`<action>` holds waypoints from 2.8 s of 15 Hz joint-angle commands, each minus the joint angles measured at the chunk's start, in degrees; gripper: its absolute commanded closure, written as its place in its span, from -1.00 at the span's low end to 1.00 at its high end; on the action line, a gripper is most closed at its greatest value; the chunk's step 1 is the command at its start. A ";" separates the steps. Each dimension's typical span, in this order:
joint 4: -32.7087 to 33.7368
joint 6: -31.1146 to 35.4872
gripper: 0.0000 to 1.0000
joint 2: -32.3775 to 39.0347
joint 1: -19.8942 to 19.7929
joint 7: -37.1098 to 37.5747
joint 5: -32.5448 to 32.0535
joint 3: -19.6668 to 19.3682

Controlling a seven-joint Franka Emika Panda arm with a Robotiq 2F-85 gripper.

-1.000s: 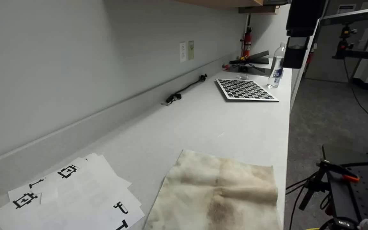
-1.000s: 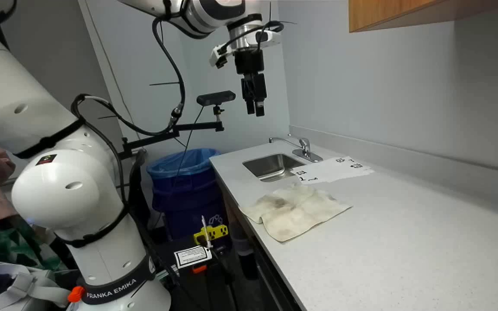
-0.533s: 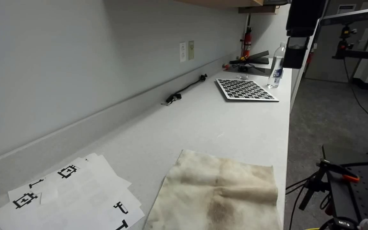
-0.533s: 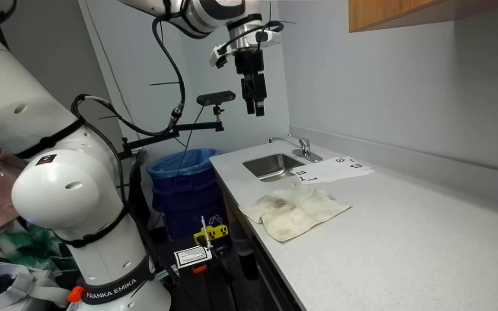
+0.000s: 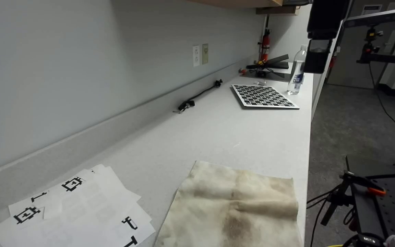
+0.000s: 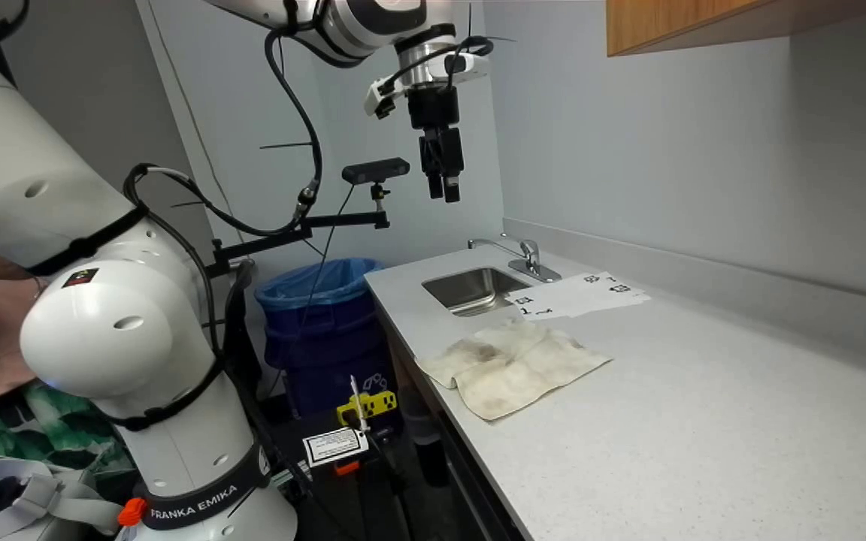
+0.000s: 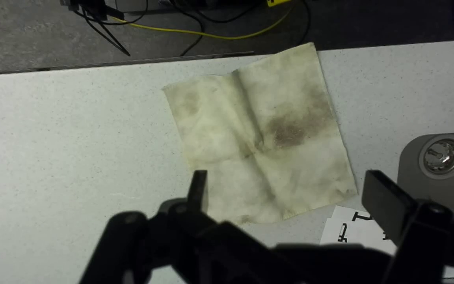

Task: Use the white cloth to wipe the table

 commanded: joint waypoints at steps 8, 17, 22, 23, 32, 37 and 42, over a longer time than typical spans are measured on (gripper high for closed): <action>-0.24 1.25 -1.00 0.37 0.89 -0.73 -0.26 -0.71; -2.27 11.32 -1.00 6.39 1.55 -1.75 -1.83 0.32; -3.66 17.40 -1.00 13.60 2.86 -2.86 -1.94 -0.01; -3.78 18.59 -1.00 15.07 3.12 -3.57 -1.67 -0.22; -3.67 22.52 -1.00 25.64 3.58 -3.56 -4.40 -1.93; -4.25 22.04 -1.00 25.42 3.74 -3.23 -3.70 -2.28; -5.85 22.61 -1.00 24.63 3.83 -0.19 -3.47 -2.44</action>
